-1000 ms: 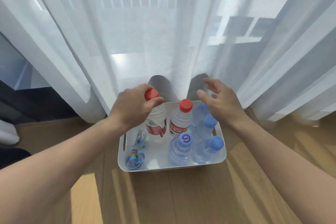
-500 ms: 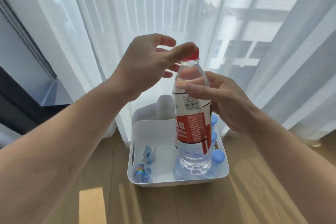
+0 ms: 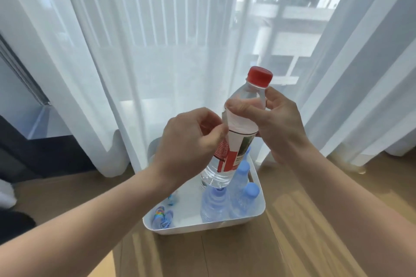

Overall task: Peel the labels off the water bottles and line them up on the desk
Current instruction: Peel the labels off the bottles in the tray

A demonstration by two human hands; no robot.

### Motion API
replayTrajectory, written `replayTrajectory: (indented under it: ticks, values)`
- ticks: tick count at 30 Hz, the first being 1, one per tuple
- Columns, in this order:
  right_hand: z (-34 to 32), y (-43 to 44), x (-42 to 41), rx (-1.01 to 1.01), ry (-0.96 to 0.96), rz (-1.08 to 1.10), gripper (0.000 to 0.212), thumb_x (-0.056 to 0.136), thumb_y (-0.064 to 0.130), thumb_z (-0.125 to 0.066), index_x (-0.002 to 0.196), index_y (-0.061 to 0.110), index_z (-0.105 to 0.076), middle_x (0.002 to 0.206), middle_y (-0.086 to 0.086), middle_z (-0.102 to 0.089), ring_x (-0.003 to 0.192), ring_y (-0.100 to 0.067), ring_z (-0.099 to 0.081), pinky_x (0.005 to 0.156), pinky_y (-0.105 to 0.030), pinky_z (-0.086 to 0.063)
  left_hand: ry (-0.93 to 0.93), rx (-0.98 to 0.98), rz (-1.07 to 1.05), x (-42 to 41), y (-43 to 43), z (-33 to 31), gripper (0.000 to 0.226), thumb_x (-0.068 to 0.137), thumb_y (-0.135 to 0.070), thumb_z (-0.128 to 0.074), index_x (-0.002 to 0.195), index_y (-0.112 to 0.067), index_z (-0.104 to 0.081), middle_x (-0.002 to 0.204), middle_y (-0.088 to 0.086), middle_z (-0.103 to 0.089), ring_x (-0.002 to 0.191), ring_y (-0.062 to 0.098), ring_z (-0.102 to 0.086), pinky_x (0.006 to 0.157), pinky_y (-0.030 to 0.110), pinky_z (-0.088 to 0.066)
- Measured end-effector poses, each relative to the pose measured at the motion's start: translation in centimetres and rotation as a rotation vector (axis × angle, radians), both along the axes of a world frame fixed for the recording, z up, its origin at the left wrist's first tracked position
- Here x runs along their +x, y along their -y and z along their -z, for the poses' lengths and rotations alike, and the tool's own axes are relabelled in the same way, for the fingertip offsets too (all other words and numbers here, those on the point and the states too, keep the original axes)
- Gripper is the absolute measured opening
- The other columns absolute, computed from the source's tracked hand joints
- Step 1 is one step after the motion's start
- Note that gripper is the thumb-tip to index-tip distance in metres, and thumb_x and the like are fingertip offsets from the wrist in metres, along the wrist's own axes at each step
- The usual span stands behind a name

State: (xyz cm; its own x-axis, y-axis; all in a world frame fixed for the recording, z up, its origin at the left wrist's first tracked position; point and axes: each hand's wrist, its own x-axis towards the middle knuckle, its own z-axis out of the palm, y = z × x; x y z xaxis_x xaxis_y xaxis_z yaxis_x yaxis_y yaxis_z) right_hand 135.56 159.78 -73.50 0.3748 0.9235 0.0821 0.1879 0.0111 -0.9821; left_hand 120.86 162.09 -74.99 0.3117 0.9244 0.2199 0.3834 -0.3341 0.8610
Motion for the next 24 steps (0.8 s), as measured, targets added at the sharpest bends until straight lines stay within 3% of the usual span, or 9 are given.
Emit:
replayTrajectory:
  ticks: [4,8,12,16,20,24]
  values:
    - [-0.1,0.0,0.1,0.099,0.091,0.023,0.005,0.072,0.023,-0.071,0.070,0.024,-0.066,0.062,0.015,-0.065,0.064,0.003,-0.060,0.058,-0.012,-0.047,0.127,-0.250,0.093,-1.1,-1.0,0.3,0.009,0.083,-0.010,-0.066,0.075,-0.006,-0.068,0.072,0.014,-0.070,0.064,0.014,-0.064,0.052,0.022,-0.053]
    - [-0.6,0.0,0.9,0.154,0.101,-0.024,0.008,0.073,0.019,-0.064,0.067,0.022,-0.068,0.066,0.014,-0.067,0.068,-0.001,-0.061,0.063,-0.016,-0.048,0.208,-0.333,-0.020,-2.9,-3.2,-0.1,0.012,0.085,-0.012,-0.064,0.076,-0.005,-0.068,0.068,0.005,-0.067,0.060,0.009,-0.062,0.052,0.019,-0.054]
    - [-1.0,0.1,1.3,0.147,0.084,-0.197,0.013,0.060,0.019,-0.068,0.072,0.017,-0.072,0.075,0.012,-0.071,0.077,-0.005,-0.066,0.068,-0.013,-0.051,-0.038,-0.192,-0.080,-4.7,-5.7,-0.4,0.010,0.086,-0.018,-0.063,0.079,-0.012,-0.068,0.074,-0.001,-0.067,0.065,0.009,-0.057,0.058,0.014,-0.049]
    - [-1.2,0.2,1.6,0.091,-0.055,-0.341,0.023,0.055,0.028,-0.063,0.073,0.018,-0.072,0.086,-0.004,-0.074,0.093,-0.025,-0.068,0.087,-0.036,-0.053,-0.146,-0.183,-0.122,-5.1,-6.6,1.8,0.011,0.087,-0.019,-0.062,0.081,-0.012,-0.067,0.076,0.001,-0.065,0.065,0.011,-0.053,0.062,0.020,-0.043]
    - [-2.3,0.4,1.9,0.080,-0.264,-0.423,0.013,0.066,0.020,-0.055,0.073,0.018,-0.066,0.078,-0.008,-0.074,0.083,-0.024,-0.069,0.077,-0.040,-0.056,-0.291,-0.209,-0.128,-5.7,-6.7,4.8,0.013,0.084,-0.022,-0.065,0.079,-0.011,-0.070,0.077,0.004,-0.067,0.072,0.018,-0.056,0.062,0.023,-0.042]
    - [-3.4,0.3,2.1,0.133,-0.325,-0.479,0.020,0.062,0.026,-0.055,0.079,0.016,-0.063,0.074,-0.005,-0.074,0.086,-0.027,-0.070,0.081,-0.041,-0.056,-0.435,-0.192,-0.069,-5.5,-6.2,6.9,0.012,0.082,-0.025,-0.067,0.075,-0.016,-0.070,0.072,0.001,-0.067,0.071,0.017,-0.060,0.065,0.027,-0.045]
